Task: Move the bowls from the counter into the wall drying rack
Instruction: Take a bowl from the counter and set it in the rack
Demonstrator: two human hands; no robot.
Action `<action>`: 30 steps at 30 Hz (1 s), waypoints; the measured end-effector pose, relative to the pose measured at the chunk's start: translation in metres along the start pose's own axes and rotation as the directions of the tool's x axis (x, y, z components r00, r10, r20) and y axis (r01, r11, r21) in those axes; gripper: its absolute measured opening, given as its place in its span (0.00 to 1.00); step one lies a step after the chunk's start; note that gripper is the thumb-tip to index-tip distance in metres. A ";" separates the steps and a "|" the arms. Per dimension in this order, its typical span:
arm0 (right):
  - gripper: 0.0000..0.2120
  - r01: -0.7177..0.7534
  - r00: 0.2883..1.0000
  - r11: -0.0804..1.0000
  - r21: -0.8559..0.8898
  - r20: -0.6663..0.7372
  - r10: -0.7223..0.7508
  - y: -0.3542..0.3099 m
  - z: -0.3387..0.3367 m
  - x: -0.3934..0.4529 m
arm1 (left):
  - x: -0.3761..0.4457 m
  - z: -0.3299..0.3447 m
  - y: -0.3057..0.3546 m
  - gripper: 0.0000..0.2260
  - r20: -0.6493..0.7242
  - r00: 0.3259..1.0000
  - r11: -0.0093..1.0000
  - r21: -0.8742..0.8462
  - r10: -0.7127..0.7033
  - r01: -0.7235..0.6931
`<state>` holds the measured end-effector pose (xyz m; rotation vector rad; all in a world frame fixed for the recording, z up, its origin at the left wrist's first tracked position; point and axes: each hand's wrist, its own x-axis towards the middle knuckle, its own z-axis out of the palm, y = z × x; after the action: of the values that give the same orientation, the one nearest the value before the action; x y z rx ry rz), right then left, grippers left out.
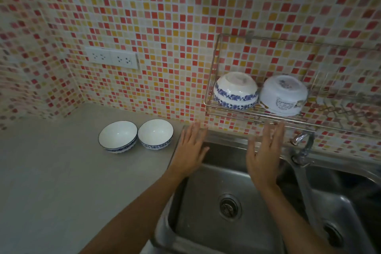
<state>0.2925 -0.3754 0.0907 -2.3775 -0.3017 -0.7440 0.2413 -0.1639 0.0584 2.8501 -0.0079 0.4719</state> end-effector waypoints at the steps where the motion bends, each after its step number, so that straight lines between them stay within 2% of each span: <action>1: 0.30 -0.017 0.999 0.999 0.033 0.035 0.016 -0.007 0.013 -0.013 | -0.012 0.003 -0.014 0.28 0.040 0.998 0.998 -0.006 -0.057 0.057; 4: 0.28 -0.088 0.981 0.992 0.086 0.178 0.072 -0.030 0.053 -0.053 | -0.036 0.001 -0.063 0.27 0.112 0.972 0.978 -0.006 -0.209 0.211; 6: 0.29 -0.166 0.944 0.978 0.129 0.308 0.119 -0.048 0.081 -0.070 | -0.042 -0.005 -0.094 0.25 0.113 0.948 0.952 -0.047 -0.296 0.303; 10: 0.31 -0.306 0.804 0.943 0.132 0.567 0.181 -0.091 0.127 -0.072 | -0.042 -0.016 -0.147 0.21 0.090 0.867 0.836 -0.235 -0.490 0.496; 13: 0.35 -0.405 0.688 0.908 0.110 0.691 0.223 -0.123 0.159 -0.062 | -0.036 -0.012 -0.172 0.18 0.108 0.831 0.783 -0.284 -0.546 0.552; 17: 0.38 -0.529 0.567 0.847 0.051 0.764 0.308 -0.157 0.200 -0.041 | -0.033 0.002 -0.188 0.17 0.161 0.826 0.764 -0.319 -0.540 0.562; 19: 0.38 -0.560 0.531 0.829 0.013 0.773 0.347 -0.166 0.218 -0.034 | -0.030 0.008 -0.193 0.17 0.180 0.831 0.766 -0.324 -0.527 0.556; 22: 0.33 -0.590 0.517 0.808 0.002 0.770 0.375 -0.174 0.237 -0.030 | -0.027 0.016 -0.202 0.17 0.214 0.833 0.761 -0.340 -0.510 0.553; 25: 0.26 -0.664 0.466 0.747 -0.031 0.764 0.446 -0.173 0.251 -0.033 | -0.026 0.023 -0.209 0.16 0.233 0.840 0.763 -0.351 -0.491 0.543; 28: 0.23 -0.776 0.370 0.630 -0.010 0.802 0.469 -0.172 0.260 -0.038 | -0.024 0.028 -0.213 0.15 0.220 0.853 0.758 -0.392 -0.474 0.522; 30: 0.23 -0.817 0.359 0.577 0.017 0.798 0.485 -0.172 0.261 -0.041 | -0.024 0.026 -0.211 0.16 0.208 0.858 0.755 -0.410 -0.469 0.512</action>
<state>0.3072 -0.0799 -0.0172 -1.9485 0.2294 0.6745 0.2365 0.0329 -0.0246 2.2763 0.5363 0.1853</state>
